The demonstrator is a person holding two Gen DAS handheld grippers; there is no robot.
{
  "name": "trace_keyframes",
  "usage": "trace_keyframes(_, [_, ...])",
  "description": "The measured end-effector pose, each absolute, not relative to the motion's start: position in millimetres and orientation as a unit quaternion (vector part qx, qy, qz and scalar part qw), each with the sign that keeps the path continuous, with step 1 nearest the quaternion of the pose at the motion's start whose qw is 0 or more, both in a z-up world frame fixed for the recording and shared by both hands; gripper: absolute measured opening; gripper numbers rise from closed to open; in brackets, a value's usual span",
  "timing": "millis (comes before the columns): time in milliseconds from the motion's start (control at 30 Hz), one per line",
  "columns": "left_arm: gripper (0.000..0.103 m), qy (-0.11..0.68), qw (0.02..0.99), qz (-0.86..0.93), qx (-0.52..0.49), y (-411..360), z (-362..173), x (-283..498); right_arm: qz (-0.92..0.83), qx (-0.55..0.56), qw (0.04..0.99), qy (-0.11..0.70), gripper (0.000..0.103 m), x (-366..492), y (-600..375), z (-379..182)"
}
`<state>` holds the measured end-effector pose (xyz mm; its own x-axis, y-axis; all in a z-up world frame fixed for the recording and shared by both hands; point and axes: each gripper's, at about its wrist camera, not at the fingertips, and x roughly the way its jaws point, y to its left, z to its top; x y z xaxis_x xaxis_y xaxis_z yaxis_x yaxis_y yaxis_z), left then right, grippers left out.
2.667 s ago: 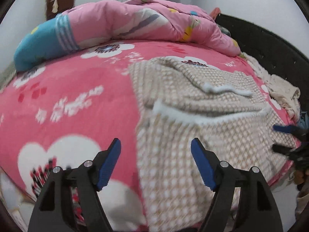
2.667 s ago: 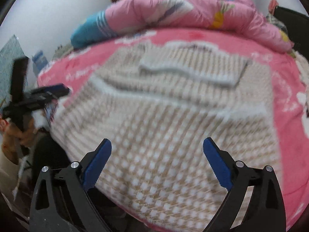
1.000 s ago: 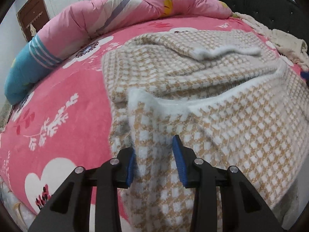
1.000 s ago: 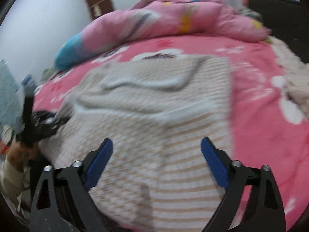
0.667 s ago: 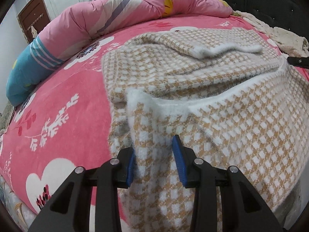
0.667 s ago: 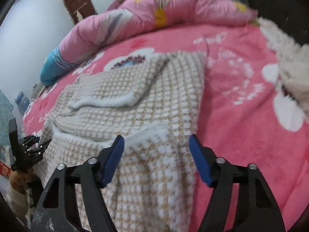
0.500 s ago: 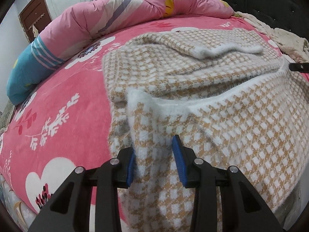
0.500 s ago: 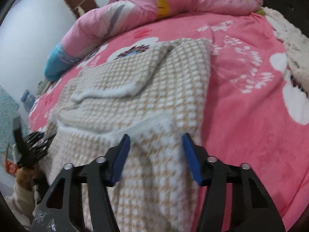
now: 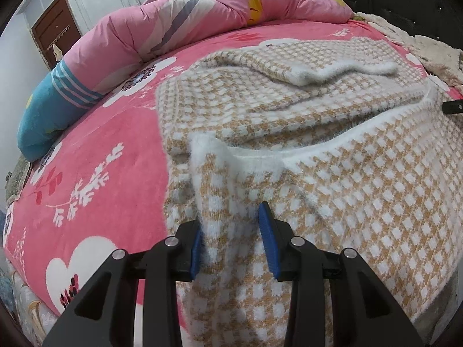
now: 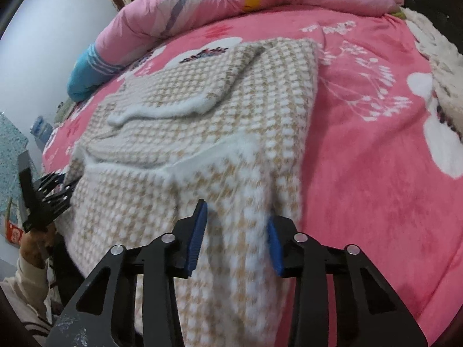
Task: Fold large clothes
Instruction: 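Grasp the white-trimmed coat edge with the left tool while the right tool grasps it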
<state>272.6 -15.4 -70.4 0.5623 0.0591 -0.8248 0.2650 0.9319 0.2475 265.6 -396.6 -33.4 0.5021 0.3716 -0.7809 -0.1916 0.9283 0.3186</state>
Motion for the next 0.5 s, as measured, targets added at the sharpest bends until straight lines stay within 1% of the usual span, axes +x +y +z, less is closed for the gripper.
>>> trace_keyframes(67, [0.034,0.463,0.867,-0.06,0.176,-15.1,-70.6,272.7,0.162,0.09,0.862,0.473,0.034,267.8,-395.3,-33.8])
trace_keyframes(167, [0.034,0.463,0.867,-0.059,0.176,-15.2,-70.6,272.2,0.156,0.073,0.865,0.472,0.029,260.7,-391.6,-32.0])
trace_keyframes(300, [0.034,0.461,0.867,-0.057,0.182,-15.7,-70.7,272.1,0.154,0.063,0.867,0.469,0.017,253.2,-386.5,-29.4])
trace_keyframes(500, [0.034,0.461,0.866,-0.056,0.184,-17.4,-70.6,271.1,0.138,0.029,0.871,0.471,0.016,258.3,-376.6,-30.7])
